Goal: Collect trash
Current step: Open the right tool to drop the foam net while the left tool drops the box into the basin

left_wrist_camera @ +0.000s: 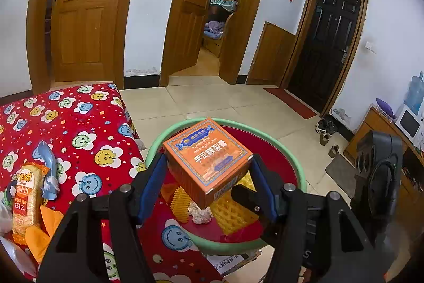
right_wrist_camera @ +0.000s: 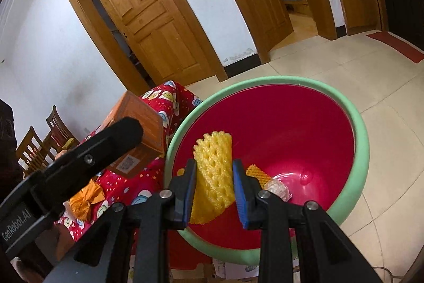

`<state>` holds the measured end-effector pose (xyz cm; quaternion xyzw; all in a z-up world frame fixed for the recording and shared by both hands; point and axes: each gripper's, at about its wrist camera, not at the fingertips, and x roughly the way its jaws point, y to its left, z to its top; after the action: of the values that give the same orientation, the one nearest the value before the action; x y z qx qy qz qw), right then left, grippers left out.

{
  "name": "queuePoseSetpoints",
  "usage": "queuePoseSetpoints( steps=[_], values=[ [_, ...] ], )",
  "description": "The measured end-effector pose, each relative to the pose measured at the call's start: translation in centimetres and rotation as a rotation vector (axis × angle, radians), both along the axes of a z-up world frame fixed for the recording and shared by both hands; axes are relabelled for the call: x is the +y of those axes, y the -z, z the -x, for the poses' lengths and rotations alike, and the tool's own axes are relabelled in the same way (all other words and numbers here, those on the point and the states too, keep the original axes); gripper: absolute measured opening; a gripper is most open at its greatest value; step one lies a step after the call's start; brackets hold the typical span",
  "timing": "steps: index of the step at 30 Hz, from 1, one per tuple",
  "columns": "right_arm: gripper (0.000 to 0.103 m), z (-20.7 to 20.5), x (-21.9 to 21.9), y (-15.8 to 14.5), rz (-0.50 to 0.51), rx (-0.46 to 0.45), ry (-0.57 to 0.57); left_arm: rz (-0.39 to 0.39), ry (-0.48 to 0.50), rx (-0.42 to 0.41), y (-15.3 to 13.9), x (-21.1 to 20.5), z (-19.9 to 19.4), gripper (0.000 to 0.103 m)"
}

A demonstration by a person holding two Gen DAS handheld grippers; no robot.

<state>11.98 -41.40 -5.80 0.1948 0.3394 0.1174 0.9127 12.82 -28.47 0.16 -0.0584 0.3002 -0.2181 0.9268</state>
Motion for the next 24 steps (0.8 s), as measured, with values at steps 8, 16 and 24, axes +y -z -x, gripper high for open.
queuePoseSetpoints(
  steps=[8, 16, 24],
  values=[
    [0.044, 0.1, -0.1, 0.1, 0.002, 0.002, -0.011, -0.001, -0.005, 0.002, 0.1, 0.1, 0.1, 0.064],
    [0.078, 0.6, -0.1, -0.6, 0.016, -0.025, 0.001, -0.001, -0.018, -0.009, -0.1, 0.2, 0.2, 0.064],
    [0.084, 1.8, -2.3, -1.8, 0.02, -0.073, 0.106, 0.029, -0.019, -0.014, -0.4, 0.3, 0.2, 0.064]
  ],
)
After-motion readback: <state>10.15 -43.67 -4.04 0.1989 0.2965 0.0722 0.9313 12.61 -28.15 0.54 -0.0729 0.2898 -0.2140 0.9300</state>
